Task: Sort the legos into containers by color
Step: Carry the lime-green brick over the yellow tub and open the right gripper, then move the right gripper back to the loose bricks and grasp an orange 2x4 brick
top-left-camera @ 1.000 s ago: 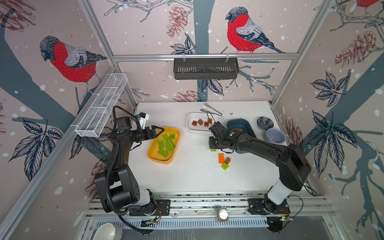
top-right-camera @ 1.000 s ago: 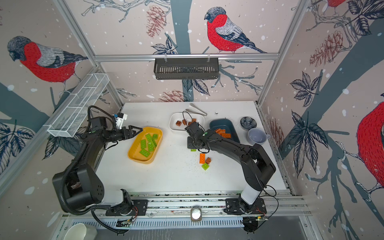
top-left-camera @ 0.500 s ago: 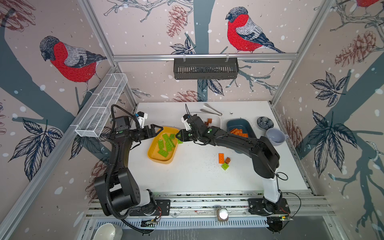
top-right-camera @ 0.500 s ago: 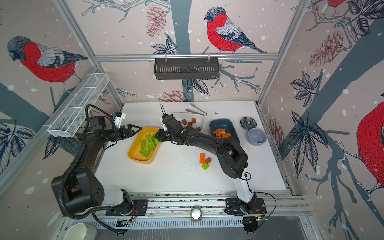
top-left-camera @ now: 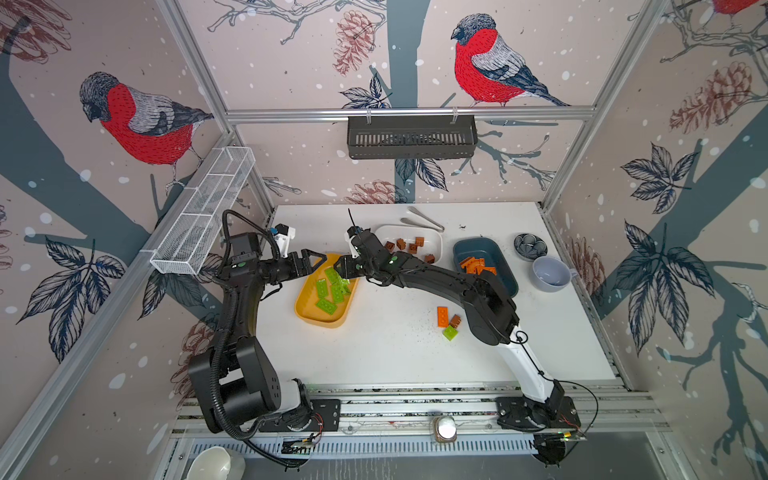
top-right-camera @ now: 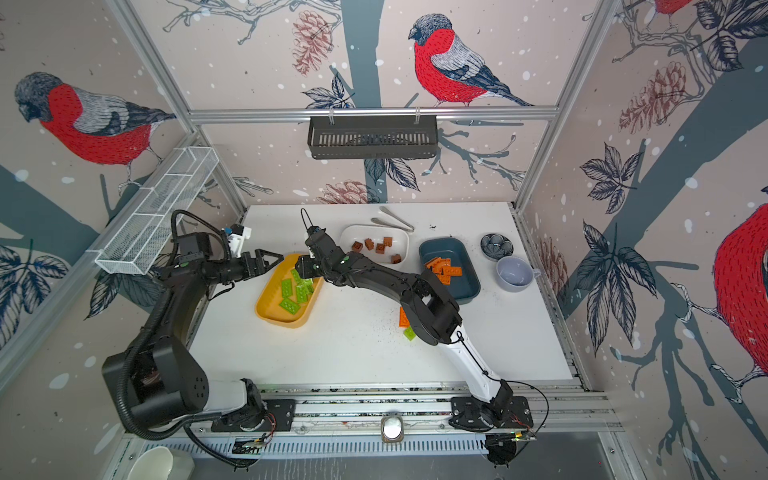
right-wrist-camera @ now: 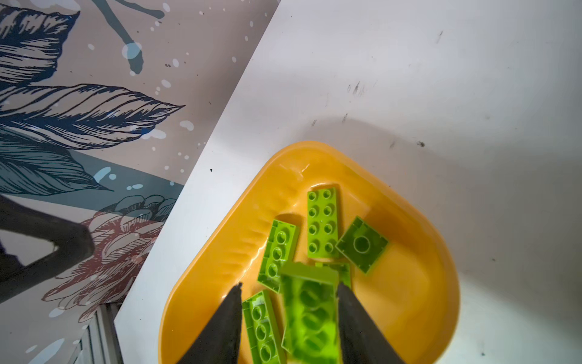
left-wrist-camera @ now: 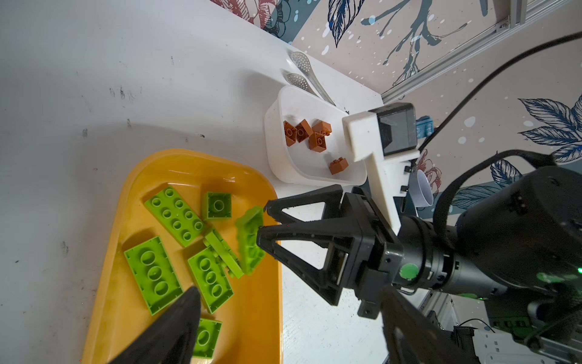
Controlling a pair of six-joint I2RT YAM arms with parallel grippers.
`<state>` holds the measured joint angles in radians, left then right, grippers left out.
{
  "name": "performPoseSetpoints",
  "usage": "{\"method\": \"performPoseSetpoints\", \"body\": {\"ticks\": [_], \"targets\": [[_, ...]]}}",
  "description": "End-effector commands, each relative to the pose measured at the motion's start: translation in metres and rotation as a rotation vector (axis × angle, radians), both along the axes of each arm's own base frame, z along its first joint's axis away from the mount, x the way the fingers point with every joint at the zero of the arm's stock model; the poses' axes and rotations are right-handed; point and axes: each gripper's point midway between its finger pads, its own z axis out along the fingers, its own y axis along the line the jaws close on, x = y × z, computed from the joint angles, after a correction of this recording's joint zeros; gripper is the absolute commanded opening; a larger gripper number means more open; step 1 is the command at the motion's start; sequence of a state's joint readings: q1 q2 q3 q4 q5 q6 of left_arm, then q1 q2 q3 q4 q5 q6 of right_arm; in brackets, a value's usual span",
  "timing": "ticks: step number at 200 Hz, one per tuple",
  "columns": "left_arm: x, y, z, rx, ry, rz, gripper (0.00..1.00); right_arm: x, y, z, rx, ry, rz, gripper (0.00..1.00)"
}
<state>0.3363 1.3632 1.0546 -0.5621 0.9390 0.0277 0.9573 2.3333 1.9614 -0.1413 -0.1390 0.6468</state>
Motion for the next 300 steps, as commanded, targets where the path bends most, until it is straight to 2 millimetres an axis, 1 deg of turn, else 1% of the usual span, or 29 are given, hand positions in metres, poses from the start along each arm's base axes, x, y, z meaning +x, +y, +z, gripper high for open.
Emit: {"method": "performPoseSetpoints", "body": {"ticks": [1, 14, 22, 32, 37, 39, 48, 50, 55, 64, 77, 80, 109, 119, 130, 132, 137, 154, 166, 174, 191, 212, 233, 241, 264, 300], "targets": [[-0.002, -0.002, -0.001, 0.002, -0.002, -0.014, 0.88, 0.008, -0.01, 0.002, -0.041, -0.038, -0.017, 0.58], [-0.002, -0.002, -0.003, -0.006, 0.0, -0.017, 0.88, 0.01, -0.018, 0.006, -0.049, -0.038, -0.026, 0.63], [-0.002, -0.002, -0.003, -0.008, 0.0, -0.016, 0.88, 0.011, -0.027, 0.007, -0.067, -0.033, -0.038, 0.64], [-0.002, -0.003, -0.003, -0.01, 0.0, -0.016, 0.88, 0.01, -0.038, 0.014, -0.085, -0.039, -0.053, 0.65], [-0.002, -0.003, -0.003, -0.012, 0.0, -0.016, 0.88, 0.01, -0.046, 0.016, -0.095, -0.045, -0.063, 0.66], [-0.002, -0.003, -0.003, -0.013, 0.0, -0.016, 0.88, 0.009, -0.049, 0.013, -0.107, -0.042, -0.066, 0.66], [-0.002, -0.003, -0.004, -0.015, 0.001, -0.015, 0.88, 0.005, -0.064, 0.018, -0.13, -0.039, -0.076, 0.68], [-0.002, -0.003, -0.004, -0.015, 0.0, -0.015, 0.88, 0.004, -0.068, 0.016, -0.14, -0.032, -0.079, 0.69], [-0.002, -0.003, -0.004, -0.017, 0.0, -0.016, 0.88, 0.002, -0.077, 0.017, -0.151, -0.027, -0.085, 0.7], [-0.002, -0.003, -0.005, -0.022, 0.0, -0.016, 0.88, -0.006, -0.095, 0.014, -0.18, -0.005, -0.093, 0.72], [-0.001, -0.005, -0.006, -0.034, 0.0, -0.018, 0.88, -0.015, -0.114, 0.015, -0.207, 0.004, -0.093, 0.74], [-0.001, -0.005, -0.005, -0.036, -0.002, -0.017, 0.88, -0.018, -0.121, 0.01, -0.222, 0.013, -0.096, 0.75], [-0.001, -0.008, -0.007, -0.043, -0.003, -0.025, 0.88, -0.038, -0.18, -0.004, -0.319, 0.074, -0.136, 0.8], [-0.002, -0.01, -0.007, -0.045, -0.004, -0.028, 0.88, -0.042, -0.203, -0.009, -0.356, 0.104, -0.178, 0.82], [0.0, -0.011, -0.004, -0.042, -0.021, -0.027, 0.88, -0.046, -0.227, -0.015, -0.395, 0.142, -0.235, 0.84], [-0.002, -0.012, -0.009, -0.046, -0.007, -0.025, 0.88, -0.047, -0.23, -0.016, -0.402, 0.151, -0.244, 0.84], [-0.003, -0.012, -0.012, -0.051, -0.001, -0.024, 0.88, -0.05, -0.24, -0.019, -0.417, 0.175, -0.269, 0.85], [-0.003, -0.014, -0.014, -0.052, 0.004, -0.027, 0.88, -0.056, -0.264, -0.026, -0.459, 0.214, -0.366, 0.88], [-0.003, -0.014, -0.015, -0.049, 0.007, -0.028, 0.88, -0.06, -0.278, -0.031, -0.483, 0.235, -0.434, 0.88], [-0.002, -0.015, -0.015, -0.051, 0.007, -0.029, 0.88, -0.064, -0.285, -0.034, -0.501, 0.255, -0.467, 0.88], [-0.002, -0.018, -0.013, -0.053, 0.006, -0.037, 0.88, -0.072, -0.301, -0.049, -0.527, 0.306, -0.523, 0.88], [-0.002, -0.022, -0.012, -0.053, 0.004, -0.047, 0.88, -0.076, -0.311, -0.062, -0.518, 0.347, -0.551, 0.86], [-0.001, -0.027, -0.009, -0.07, -0.003, -0.058, 0.88, -0.075, -0.314, -0.073, -0.522, 0.376, -0.558, 0.81], [-0.001, -0.029, -0.007, -0.075, -0.009, -0.06, 0.88, -0.076, -0.313, -0.076, -0.523, 0.383, -0.552, 0.78], [0.0, -0.029, -0.002, -0.072, -0.019, -0.059, 0.88, -0.08, -0.315, -0.085, -0.535, 0.407, -0.556, 0.72], [-0.002, -0.03, -0.002, -0.069, -0.016, -0.061, 0.88, -0.09, -0.32, -0.094, -0.552, 0.442, -0.56, 0.68]]}}
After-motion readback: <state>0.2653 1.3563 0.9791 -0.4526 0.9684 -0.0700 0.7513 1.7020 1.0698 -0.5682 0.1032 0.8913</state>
